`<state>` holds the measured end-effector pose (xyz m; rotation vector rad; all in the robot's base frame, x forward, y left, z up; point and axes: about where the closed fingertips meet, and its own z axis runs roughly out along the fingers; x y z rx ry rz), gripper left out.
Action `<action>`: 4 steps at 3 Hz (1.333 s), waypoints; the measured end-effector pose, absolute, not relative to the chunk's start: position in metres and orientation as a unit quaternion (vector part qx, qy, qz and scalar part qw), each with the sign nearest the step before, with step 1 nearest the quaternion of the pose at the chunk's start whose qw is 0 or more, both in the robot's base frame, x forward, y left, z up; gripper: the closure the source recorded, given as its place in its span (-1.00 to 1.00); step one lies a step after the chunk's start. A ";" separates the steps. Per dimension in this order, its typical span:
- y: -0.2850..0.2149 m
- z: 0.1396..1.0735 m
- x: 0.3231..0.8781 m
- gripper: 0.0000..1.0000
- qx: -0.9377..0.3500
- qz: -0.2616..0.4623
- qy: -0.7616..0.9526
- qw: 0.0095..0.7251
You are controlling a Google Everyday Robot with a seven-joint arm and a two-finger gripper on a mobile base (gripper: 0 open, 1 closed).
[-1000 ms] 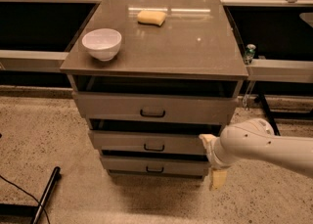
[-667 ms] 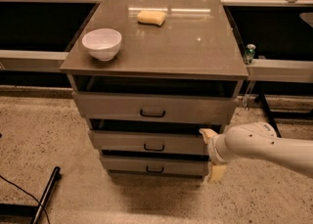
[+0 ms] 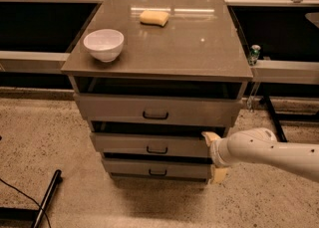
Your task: Open middle drawer
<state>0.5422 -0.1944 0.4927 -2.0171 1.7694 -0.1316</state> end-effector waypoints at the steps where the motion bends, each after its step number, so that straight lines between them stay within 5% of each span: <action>1: -0.195 0.468 0.556 -1.00 -0.730 -0.031 0.637 0.247; 3: -0.186 0.420 0.607 -1.00 -0.729 -0.011 0.635 0.255; 4: -0.186 0.420 0.609 -0.62 -0.729 -0.011 0.635 0.256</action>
Offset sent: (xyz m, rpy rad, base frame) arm 0.0498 0.0009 -0.0629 0.0789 -0.0231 0.0877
